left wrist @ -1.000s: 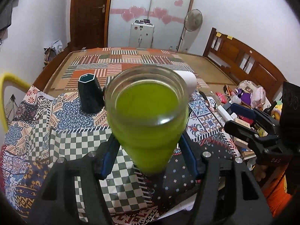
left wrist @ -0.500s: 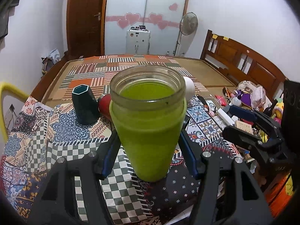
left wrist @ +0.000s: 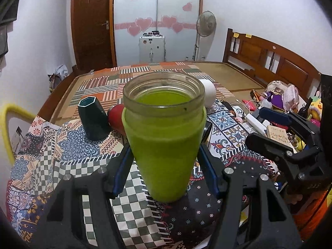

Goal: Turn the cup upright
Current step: 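Rotate the lime-green bottle upright with the left tool, open end up, then lower the upright bottle onto the bed and open the left tool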

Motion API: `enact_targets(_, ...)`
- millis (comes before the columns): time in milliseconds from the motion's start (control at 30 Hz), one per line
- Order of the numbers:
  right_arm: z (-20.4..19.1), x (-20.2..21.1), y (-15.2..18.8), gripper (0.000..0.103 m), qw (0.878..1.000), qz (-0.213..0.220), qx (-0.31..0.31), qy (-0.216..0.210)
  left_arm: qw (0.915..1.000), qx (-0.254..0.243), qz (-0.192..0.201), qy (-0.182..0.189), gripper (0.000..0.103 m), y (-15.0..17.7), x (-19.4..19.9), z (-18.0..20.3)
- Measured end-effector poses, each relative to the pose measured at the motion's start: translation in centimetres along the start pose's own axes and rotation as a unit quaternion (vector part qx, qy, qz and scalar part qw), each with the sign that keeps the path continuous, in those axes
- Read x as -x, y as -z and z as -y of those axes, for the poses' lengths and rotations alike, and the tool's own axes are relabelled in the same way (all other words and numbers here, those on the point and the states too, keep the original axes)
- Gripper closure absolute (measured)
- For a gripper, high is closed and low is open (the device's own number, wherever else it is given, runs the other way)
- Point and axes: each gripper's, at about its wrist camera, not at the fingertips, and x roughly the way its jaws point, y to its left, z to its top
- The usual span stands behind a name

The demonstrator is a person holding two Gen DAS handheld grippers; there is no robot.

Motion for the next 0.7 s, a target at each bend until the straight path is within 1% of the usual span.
enact_targets(167,0.3,0.3,0.1,0.014,1.0,0.001,-0.004,0.006,0.9999,-0.004,0.005,-0.008,0.041,0.2,-0.1,0.3)
enact_targets(300,0.3,0.9,0.1,0.014,1.0,0.003,-0.005,0.009,0.9998,0.007,0.013,-0.01,0.04,0.4,0.4,0.1)
enact_targets(433,-0.1,1.8,-0.3,0.014,1.0,0.013,-0.006,0.011,0.9994,0.019,0.024,-0.015,0.036,0.7,1.9,-0.2)
enact_targets(533,-0.6,3.0,-0.7,0.014,1.0,0.026,-0.004,0.013,0.9982,0.038,0.046,-0.01,0.034,0.9,3.8,-0.9)
enact_targets(667,-1.4,5.1,-1.4,0.014,0.999,0.049,-0.005,0.013,0.9948,0.041,0.088,-0.031,0.024,1.0,7.1,-1.0)
enact_targets(700,-1.7,5.5,-1.5,0.014,0.998,0.055,-0.004,0.014,0.9934,0.041,0.1,-0.037,0.023,1.1,8.0,-1.0)
